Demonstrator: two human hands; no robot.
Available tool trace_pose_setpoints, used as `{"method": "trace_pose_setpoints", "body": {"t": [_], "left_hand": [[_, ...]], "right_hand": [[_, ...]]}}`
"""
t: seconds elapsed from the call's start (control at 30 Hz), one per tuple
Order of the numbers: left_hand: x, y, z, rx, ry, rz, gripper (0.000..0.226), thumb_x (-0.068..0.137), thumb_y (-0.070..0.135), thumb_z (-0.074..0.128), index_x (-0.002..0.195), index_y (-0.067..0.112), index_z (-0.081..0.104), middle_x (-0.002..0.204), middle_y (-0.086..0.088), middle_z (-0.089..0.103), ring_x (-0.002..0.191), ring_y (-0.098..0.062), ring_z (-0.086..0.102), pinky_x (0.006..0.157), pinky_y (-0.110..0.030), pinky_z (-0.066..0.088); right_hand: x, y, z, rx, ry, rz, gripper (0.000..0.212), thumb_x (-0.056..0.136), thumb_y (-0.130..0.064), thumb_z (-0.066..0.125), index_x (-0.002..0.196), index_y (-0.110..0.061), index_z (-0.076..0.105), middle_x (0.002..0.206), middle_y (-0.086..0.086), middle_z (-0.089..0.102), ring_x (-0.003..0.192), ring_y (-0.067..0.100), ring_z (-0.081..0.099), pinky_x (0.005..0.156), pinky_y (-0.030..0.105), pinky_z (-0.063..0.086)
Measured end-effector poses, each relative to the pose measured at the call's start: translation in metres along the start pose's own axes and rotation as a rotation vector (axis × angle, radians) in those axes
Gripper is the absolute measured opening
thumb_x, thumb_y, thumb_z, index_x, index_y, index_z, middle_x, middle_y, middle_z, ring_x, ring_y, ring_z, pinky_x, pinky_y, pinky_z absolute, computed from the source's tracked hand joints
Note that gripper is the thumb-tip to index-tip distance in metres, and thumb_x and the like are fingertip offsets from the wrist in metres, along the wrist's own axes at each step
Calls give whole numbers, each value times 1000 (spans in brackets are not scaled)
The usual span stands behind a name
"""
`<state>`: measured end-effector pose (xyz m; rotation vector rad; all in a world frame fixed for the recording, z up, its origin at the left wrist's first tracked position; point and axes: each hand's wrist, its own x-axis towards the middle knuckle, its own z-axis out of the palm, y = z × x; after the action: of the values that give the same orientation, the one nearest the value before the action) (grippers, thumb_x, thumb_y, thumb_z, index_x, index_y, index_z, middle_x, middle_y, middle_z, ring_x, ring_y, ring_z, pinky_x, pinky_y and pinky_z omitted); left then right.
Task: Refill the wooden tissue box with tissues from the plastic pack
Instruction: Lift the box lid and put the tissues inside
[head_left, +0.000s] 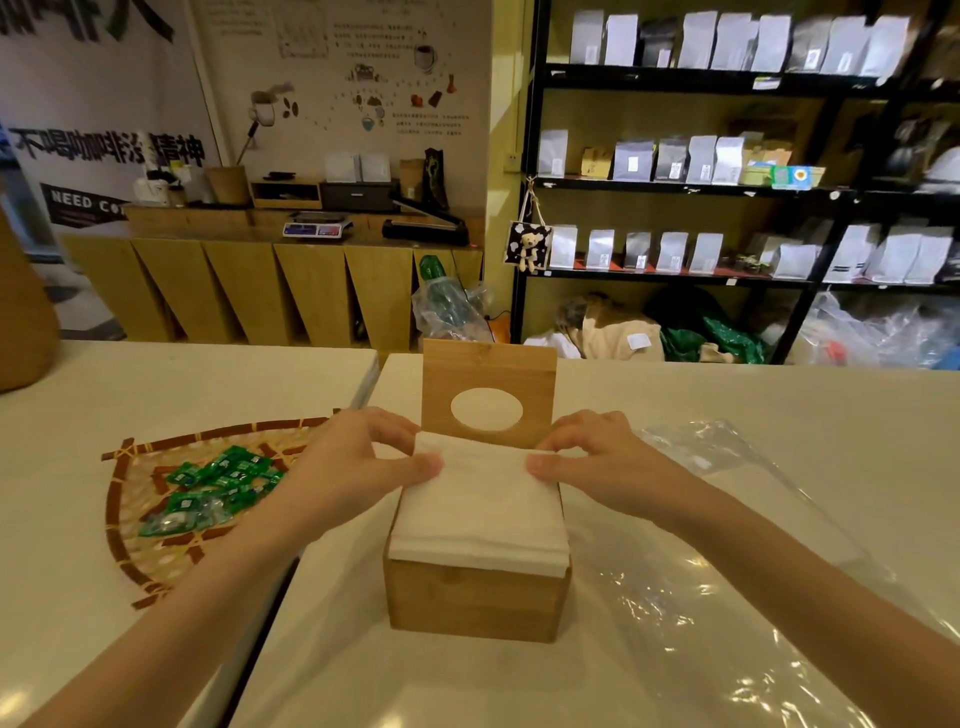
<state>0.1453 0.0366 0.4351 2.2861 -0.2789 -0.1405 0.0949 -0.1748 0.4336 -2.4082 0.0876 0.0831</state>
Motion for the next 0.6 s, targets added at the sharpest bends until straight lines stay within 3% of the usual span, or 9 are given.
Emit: {"method": "trace_pose_setpoints", "body": {"t": [0.1,0.3,0.43,0.53,0.6], "left_hand": [[0,-1,3,145,-14,20,17,74,38,70,61,31,62,113,12,53,105,-8,41,98,-39,37],[-2,5,9,332,-39,69,13,76,36,68,69,25,68,138,5,45,132,-17,27,109,-47,27],[-2,9,17,521,-36,58,17,77,36,67,71,20,71,145,3,38,140,-23,15,111,-58,21],[-3,15,23,598,-47,58,26,78,34,65,56,22,59,134,-2,47,140,-25,19,107,-62,23],[-3,17,25,607,-54,71,35,79,31,64,50,21,48,105,-3,51,133,-26,29,104,-63,27]], "right_hand": [[4,0,4,-94,-31,-31,28,88,-37,56,106,-18,65,121,-3,43,129,15,22,101,30,24],[3,-7,12,-344,25,-78,28,87,-40,54,98,-19,70,88,-9,42,120,23,29,97,35,26],[1,-13,20,-457,72,-81,30,88,-41,52,99,-19,70,94,-2,40,120,24,29,100,36,22],[0,-16,25,-506,118,-48,29,87,-42,54,99,-21,71,102,1,45,124,26,26,105,42,17],[-1,-16,29,-536,143,-31,29,86,-42,54,99,-22,71,113,3,51,127,27,25,107,47,13]]}}
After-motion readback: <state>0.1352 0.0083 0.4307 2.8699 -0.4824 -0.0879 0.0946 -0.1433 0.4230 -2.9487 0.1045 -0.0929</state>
